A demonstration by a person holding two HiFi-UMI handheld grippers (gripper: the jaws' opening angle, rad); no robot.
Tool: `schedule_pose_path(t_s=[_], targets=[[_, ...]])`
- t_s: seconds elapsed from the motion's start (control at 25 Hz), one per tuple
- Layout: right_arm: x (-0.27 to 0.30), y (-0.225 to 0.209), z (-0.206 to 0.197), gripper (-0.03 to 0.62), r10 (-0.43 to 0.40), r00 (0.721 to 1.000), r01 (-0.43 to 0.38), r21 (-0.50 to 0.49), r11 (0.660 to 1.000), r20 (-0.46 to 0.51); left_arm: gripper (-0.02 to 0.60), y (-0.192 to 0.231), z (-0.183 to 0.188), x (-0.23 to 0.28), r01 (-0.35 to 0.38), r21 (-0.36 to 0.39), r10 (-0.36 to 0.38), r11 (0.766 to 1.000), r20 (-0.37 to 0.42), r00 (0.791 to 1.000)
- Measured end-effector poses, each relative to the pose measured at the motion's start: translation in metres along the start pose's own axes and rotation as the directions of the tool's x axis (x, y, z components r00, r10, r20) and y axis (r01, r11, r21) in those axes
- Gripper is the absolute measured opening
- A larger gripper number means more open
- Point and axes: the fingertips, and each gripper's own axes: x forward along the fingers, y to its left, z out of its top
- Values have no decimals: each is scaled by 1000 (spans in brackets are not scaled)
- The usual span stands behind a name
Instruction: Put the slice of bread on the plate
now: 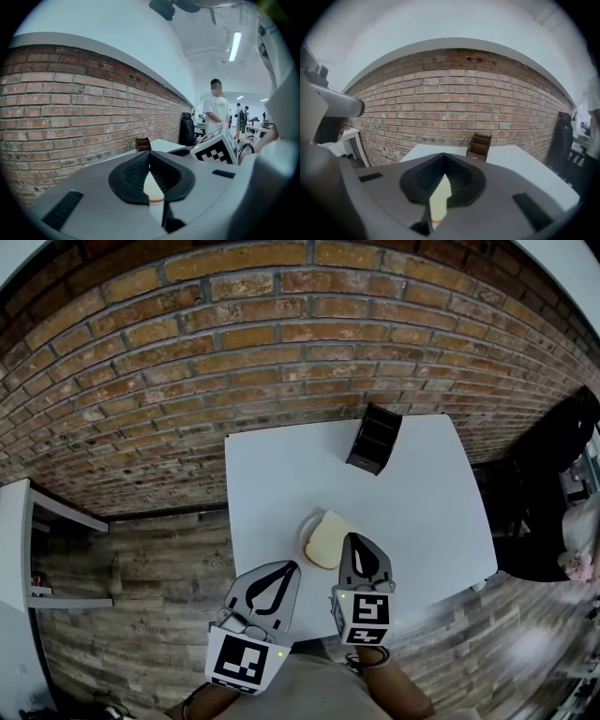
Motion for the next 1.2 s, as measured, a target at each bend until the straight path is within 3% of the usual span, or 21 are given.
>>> schedule_pose_path(t_s=[0.72, 0.92, 1.2], targets=[[-75, 45, 71, 6, 106, 974, -92, -78, 993, 201, 9, -3, 1, -4, 7, -1, -7, 1000, 12, 1000], [-92, 62, 76, 6, 153, 960, -141, -70, 988, 233, 9, -4, 0, -7, 7, -2, -7, 1000, 13, 1000], [-100, 71, 76, 6, 169, 956, -149, -100, 984, 241, 9, -6, 0, -11, 11, -2, -11, 1000, 14, 1000]])
